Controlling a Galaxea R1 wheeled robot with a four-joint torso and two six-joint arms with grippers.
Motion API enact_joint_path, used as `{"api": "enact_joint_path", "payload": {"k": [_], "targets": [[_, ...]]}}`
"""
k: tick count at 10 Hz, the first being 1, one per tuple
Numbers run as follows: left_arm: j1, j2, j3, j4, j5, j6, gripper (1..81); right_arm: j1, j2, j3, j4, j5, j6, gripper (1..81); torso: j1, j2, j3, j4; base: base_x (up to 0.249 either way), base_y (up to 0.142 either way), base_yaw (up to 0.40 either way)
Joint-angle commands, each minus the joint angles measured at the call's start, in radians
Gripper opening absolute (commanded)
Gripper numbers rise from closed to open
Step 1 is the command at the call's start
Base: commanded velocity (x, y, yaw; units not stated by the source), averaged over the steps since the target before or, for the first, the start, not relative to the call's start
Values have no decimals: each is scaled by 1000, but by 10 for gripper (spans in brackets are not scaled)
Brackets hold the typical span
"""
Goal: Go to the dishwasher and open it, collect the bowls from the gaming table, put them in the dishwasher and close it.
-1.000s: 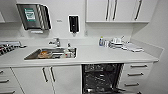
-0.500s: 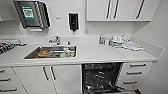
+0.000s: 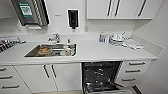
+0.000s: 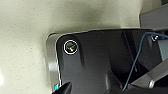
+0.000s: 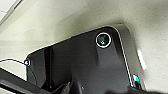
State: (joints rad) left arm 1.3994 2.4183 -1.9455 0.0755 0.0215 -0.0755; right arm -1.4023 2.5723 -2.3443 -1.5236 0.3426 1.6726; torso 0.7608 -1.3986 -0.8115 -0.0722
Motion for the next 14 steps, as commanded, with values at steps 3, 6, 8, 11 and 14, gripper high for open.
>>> {"api": "enact_joint_path", "payload": {"k": [3,6,8,11,14], "targets": [[-30,-30,2,-8,55,3,811,-4,132,-271,-4,147,-74,811,-108,168,0,0,0,0,0],[-30,-20,-13,-8,54,3,811,-7,183,-389,9,139,-70,811,-178,277,0,0,0,0,0],[-30,-20,-13,-8,54,3,811,4,205,-470,22,204,-68,811,-223,346,0,0,0,0,0],[-30,-7,-29,-8,54,3,811,-8,231,-501,128,254,-74,811,-295,458,95,-36,0,0,0],[-30,-4,-39,-8,54,3,811,-10,242,-521,137,257,-76,811,-352,548,137,-53,0,0,0]]}}
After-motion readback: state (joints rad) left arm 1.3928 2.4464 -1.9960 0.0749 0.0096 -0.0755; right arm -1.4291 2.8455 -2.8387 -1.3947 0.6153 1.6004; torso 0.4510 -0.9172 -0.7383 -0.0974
